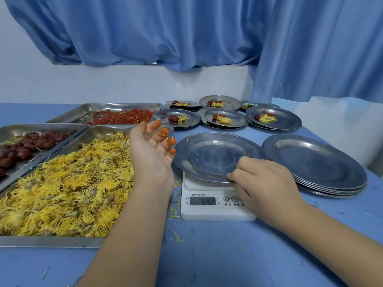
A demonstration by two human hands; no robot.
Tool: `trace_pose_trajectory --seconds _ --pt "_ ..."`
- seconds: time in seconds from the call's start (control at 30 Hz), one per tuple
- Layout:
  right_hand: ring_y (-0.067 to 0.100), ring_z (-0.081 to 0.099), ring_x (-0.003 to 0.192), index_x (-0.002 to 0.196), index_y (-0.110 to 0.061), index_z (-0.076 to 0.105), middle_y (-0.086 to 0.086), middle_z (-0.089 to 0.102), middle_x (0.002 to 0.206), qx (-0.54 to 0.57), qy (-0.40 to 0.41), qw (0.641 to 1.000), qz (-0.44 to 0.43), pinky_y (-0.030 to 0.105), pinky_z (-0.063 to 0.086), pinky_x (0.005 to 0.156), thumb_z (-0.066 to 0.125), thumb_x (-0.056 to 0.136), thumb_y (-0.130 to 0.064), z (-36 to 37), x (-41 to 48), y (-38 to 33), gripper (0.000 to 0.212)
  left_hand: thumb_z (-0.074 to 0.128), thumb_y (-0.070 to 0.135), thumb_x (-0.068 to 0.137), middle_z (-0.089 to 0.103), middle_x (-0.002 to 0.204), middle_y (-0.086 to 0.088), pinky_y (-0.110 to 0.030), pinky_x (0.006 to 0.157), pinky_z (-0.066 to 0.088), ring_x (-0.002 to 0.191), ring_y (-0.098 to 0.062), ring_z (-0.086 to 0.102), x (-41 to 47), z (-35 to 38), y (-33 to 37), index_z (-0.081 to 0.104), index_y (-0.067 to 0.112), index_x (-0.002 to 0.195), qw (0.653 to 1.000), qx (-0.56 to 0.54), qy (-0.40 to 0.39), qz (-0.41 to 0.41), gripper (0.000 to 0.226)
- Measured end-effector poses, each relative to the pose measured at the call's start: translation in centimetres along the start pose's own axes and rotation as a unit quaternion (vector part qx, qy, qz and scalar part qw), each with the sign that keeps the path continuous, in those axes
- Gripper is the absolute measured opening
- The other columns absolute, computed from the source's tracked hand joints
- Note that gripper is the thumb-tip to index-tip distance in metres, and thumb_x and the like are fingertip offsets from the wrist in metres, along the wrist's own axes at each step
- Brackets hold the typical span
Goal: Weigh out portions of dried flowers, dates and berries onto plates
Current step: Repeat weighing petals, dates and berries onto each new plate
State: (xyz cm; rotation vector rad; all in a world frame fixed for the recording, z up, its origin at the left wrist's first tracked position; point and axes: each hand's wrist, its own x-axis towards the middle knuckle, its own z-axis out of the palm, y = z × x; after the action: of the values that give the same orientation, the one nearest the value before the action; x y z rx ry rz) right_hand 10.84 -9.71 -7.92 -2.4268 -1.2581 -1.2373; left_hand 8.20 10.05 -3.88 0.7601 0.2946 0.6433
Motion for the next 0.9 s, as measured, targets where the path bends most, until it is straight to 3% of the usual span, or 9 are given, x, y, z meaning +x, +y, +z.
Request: trace_pose_trajectory --seconds 0.1,0.2,0.4,0.5,0.57,0.63,0.73,0.9 --pt "0.026 0.053 0.048 0.067 -0.014 0.069 0.002 0.058 0.063 0.006 -0.048 0.999 0.017 0.031 0.043 0.041 0.078 0.056 0.003 -0.4 -0.1 -0.3 0.022 0.042 0.036 0.096 0.063 0.063 0.005 -0.024 0.052 0.040 0.055 -0.013 0.056 -0.1 -0.1 0.1 0.065 0.017 0.088 1.000 -0.001 0.003 0.001 0.031" --pt "0.023 0.052 0.048 0.069 -0.017 0.070 0.000 0.060 0.066 0.021 -0.065 0.998 0.008 0.029 0.044 0.044 0.076 0.073 -0.015 -1.3 -0.4 -0.6 0.008 0.042 0.036 0.096 0.063 0.063 0.005 -0.024 0.051 0.039 0.056 -0.014 0.056 -0.1 0.0 0.1 0.065 0.017 0.087 1.000 0.000 0.004 -0.001 0.032" --pt "0.019 0.054 0.056 0.081 -0.018 0.070 -0.004 0.055 0.070 0.093 -0.098 0.990 -0.042 0.026 0.042 0.047 0.051 0.091 -0.034 -3.8 -2.5 0.8 0.027 0.042 0.037 0.097 0.063 0.064 0.005 -0.025 0.053 0.040 0.056 -0.014 0.056 -0.2 0.0 0.0 0.065 0.017 0.088 1.000 0.010 0.002 -0.002 0.032" --pt "0.002 0.047 0.055 0.095 -0.030 0.067 -0.021 0.044 0.064 0.143 -0.224 0.964 0.015 0.019 0.037 0.050 0.042 0.090 -0.055 -4.7 -3.4 1.7 0.036 0.042 0.037 0.097 0.063 0.064 0.005 -0.025 0.053 0.040 0.057 -0.014 0.056 -0.2 0.0 -0.2 0.065 0.017 0.088 1.000 0.020 -0.002 -0.002 0.031" --pt "-0.001 0.044 0.058 0.110 -0.040 0.057 -0.022 0.044 0.060 0.167 -0.306 0.935 0.068 0.018 0.035 0.054 0.027 0.081 -0.076 -4.8 -3.5 2.1 0.055 0.042 0.036 0.097 0.063 0.063 0.006 -0.024 0.053 0.040 0.056 -0.013 0.055 -0.3 0.1 -0.2 0.065 0.017 0.087 1.000 0.028 -0.009 0.000 0.031" --pt "-0.002 0.047 0.064 0.118 -0.045 0.045 -0.017 0.051 0.065 0.179 -0.323 0.926 0.084 0.018 0.036 0.056 0.018 0.071 -0.081 -4.5 -3.7 2.3 0.064 0.042 0.036 0.097 0.061 0.063 0.005 -0.024 0.052 0.040 0.055 -0.012 0.054 -0.5 0.2 -0.2 0.064 0.018 0.086 0.999 0.037 -0.017 0.007 0.030" --pt "-0.001 0.048 0.065 0.119 -0.048 0.031 -0.015 0.050 0.068 0.179 -0.326 0.924 0.092 0.019 0.038 0.056 0.022 0.070 -0.082 -4.4 -3.9 1.7 0.060 0.042 0.035 0.097 0.059 0.065 0.005 -0.024 0.054 0.038 0.054 -0.011 0.052 -0.6 0.3 -0.3 0.063 0.018 0.087 0.998 0.060 -0.027 0.019 0.029" --pt "0.003 0.049 0.062 0.118 -0.052 0.025 -0.014 0.048 0.065 0.174 -0.332 0.920 0.115 0.021 0.038 0.054 0.022 0.069 -0.082 -4.2 -4.5 1.2 0.058 0.043 0.032 0.097 0.058 0.066 0.005 -0.025 0.056 0.038 0.056 -0.011 0.050 -0.6 0.4 -0.6 0.063 0.018 0.090 0.993 0.103 -0.045 0.024 0.026"
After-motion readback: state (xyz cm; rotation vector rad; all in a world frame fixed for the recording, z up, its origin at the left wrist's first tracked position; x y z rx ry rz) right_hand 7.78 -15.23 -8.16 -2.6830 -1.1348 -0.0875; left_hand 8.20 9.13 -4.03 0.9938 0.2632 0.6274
